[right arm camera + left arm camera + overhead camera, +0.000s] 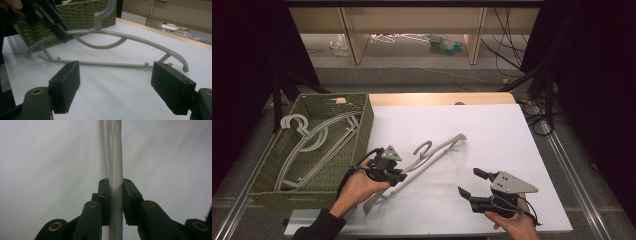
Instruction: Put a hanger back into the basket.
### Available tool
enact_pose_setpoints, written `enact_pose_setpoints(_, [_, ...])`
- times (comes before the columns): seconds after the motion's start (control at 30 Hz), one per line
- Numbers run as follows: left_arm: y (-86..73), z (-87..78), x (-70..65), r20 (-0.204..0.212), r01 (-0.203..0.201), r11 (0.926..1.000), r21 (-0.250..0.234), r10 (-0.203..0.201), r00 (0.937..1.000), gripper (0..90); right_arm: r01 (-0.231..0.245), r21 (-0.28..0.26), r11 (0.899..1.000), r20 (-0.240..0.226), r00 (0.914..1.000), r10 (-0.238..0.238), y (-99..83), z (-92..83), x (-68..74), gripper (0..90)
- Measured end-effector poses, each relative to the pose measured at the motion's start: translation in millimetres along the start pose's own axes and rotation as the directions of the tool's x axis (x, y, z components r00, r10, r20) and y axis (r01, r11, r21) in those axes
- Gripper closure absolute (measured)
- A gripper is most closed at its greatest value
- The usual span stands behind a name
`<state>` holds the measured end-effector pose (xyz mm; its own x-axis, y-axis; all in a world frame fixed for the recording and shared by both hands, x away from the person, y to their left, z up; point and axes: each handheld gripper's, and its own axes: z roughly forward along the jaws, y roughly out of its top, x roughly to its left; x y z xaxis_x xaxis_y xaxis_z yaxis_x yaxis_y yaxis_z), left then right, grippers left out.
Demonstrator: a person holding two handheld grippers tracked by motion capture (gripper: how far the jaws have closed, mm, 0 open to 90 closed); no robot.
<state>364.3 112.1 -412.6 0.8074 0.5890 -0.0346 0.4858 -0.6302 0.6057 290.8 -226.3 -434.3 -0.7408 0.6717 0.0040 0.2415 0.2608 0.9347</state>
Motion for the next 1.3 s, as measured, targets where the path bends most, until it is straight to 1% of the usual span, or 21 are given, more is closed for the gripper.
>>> enact_pose_setpoints(0.03, [0.4, 0.1, 0.7, 0.015, 0.016, 0.9999, 0.004, -0.016, 0.9998, 78.7, 0.000, -0.001, 1.000, 0.000, 1.0000, 0.000, 0.0, -0.3, -0.2, 24.4])
enact_pose_setpoints(0.17, [0.5, -0.7, -0.1, 0.005, 0.002, 1.0000, 0.002, -0.002, 1.0000, 79.0, -0.002, -0.005, 1.000, -0.001, 1.0000, 0.002, -0.1, -0.2, -0.6, 24.3])
enact_pose_setpoints(0.2, [0.0, -0.5, 0.6, 0.008, 0.005, 0.9998, -0.019, -0.004, 1.0000, 79.0, -0.002, 0.000, 1.000, -0.002, 1.0000, 0.002, 0.0, -0.6, -0.7, 24.3])
enact_pose_setpoints(0.23, [-0.1, -1.6, 1.0, 0.005, 0.016, 0.9996, -0.025, -0.016, 0.9999, 79.1, -0.001, 0.000, 1.000, -0.003, 1.0000, 0.001, 0.0, -0.7, -0.8, 24.3])
enact_pose_setpoints(0.27, [-0.1, -2.2, 2.2, 0.017, 0.052, 0.9979, -0.039, -0.051, 0.9986, 79.1, -0.004, -0.010, 1.000, -0.003, 1.0000, 0.004, -0.1, -0.8, -0.5, 24.3])
enact_pose_setpoints(0.33, [0.2, -4.5, 3.2, 0.010, 0.055, 0.9980, -0.032, -0.055, 0.9984, 79.1, 0.009, -0.019, 1.000, 0.003, 1.0000, -0.009, 0.0, -0.5, -1.6, 24.2])
enact_pose_setpoints(0.4, [-0.6, -5.7, 4.9, 0.018, 0.069, 0.9964, -0.050, -0.068, 0.9975, 79.2, 0.011, -0.012, 1.000, 0.006, 0.9999, -0.011, 0.1, -1.4, -1.7, 24.2])
enact_pose_setpoints(0.6, [-4.8, -17.4, 11.4, 0.021, 0.102, 0.9906, -0.091, -0.100, 0.9947, 79.2, 0.010, -0.012, 1.000, 0.005, 0.9999, -0.010, -0.1, -2.4, -1.9, 23.8])
enact_pose_setpoints(0.63, [-5.9, -19.8, 13.5, 0.035, 0.129, 0.9852, -0.112, -0.126, 0.9914, 79.2, 0.012, -0.011, 1.000, 0.007, 0.9999, -0.012, -0.2, -2.2, -2.3, 23.8])
enact_pose_setpoints(0.73, [-6.0, -23.5, 15.2, 0.028, 0.136, 0.9834, -0.120, -0.134, 0.9906, 79.2, 0.011, -0.010, 1.000, 0.005, 0.9999, -0.010, -0.3, -2.4, -1.9, 23.8])
enact_pose_setpoints(0.8, [-5.5, -28.0, 17.2, 0.043, 0.152, 0.9781, -0.142, -0.147, 0.9882, 79.2, 0.006, -0.009, 1.000, 0.009, 0.9999, -0.006, -0.5, -2.2, -1.9, 23.7])
enact_pose_setpoints(0.87, [-4.8, -30.6, 17.9, 0.039, 0.150, 0.9781, -0.144, -0.146, 0.9885, 79.2, -0.006, 0.000, 1.000, 0.002, 1.0000, 0.006, -0.6, -2.5, -1.2, 23.6])
enact_pose_setpoints(0.93, [-2.7, -37.6, 18.8, 0.051, 0.165, 0.9703, -0.176, -0.159, 0.9860, 79.2, 0.007, -0.023, 1.000, 0.017, 0.9998, -0.007, -1.1, -1.3, -1.5, 23.5])
enact_pose_setpoints(1.0, [-1.8, -41.1, 19.2, 0.059, 0.171, 0.9676, -0.186, -0.162, 0.9850, 79.1, 0.007, -0.019, 1.000, 0.014, 0.9999, -0.007, -1.0, -1.4, -1.6, 23.5])
enact_pose_setpoints(1.03, [0.3, -48.4, 19.2, 0.060, 0.179, 0.9589, -0.220, -0.170, 0.9836, 79.2, -0.009, -0.006, 1.000, 0.005, 0.9999, 0.010, -1.0, -1.6, -0.5, 23.5])
enact_pose_setpoints(1.1, [0.9, -52.2, 20.4, 0.061, 0.172, 0.9595, -0.223, -0.163, 0.9848, 79.2, -0.008, -0.009, 1.000, 0.003, 1.0000, 0.008, -0.9, -1.4, -0.6, 23.5])
enact_pose_setpoints(1.13, [2.6, -58.0, 21.1, 0.069, 0.194, 0.9462, -0.259, -0.182, 0.9809, 79.2, -0.008, -0.007, 1.000, 0.006, 0.9999, 0.008, -0.9, -1.8, -0.6, 23.4])
enact_pose_setpoints(1.17, [3.6, -62.3, 21.9, 0.071, 0.196, 0.9422, -0.272, -0.184, 0.9804, 79.2, -0.006, -0.002, 1.000, 0.003, 1.0000, 0.006, -0.6, -2.5, -1.5, 23.2])
enact_pose_setpoints(1.23, [5.1, -74.1, 23.7, 0.082, 0.207, 0.9274, -0.311, -0.191, 0.9781, 79.1, -0.008, -0.001, 1.000, 0.002, 1.0000, 0.008, -0.8, -2.3, -1.4, 22.9])
enact_pose_setpoints(1.27, [5.1, -74.1, 23.7, 0.082, 0.207, 0.9274, -0.311, -0.191, 0.9781, 79.2, -0.008, -0.001, 1.000, 0.002, 1.0000, 0.008, -0.8, -2.3, -1.4, 22.9])
enact_pose_setpoints(1.3, [5.4, -78.6, 24.7, 0.088, 0.212, 0.9220, -0.324, -0.193, 0.9772, 79.1, -0.010, 0.000, 1.000, 0.000, 0.9999, 0.010, -0.9, -2.3, -1.1, 22.7])
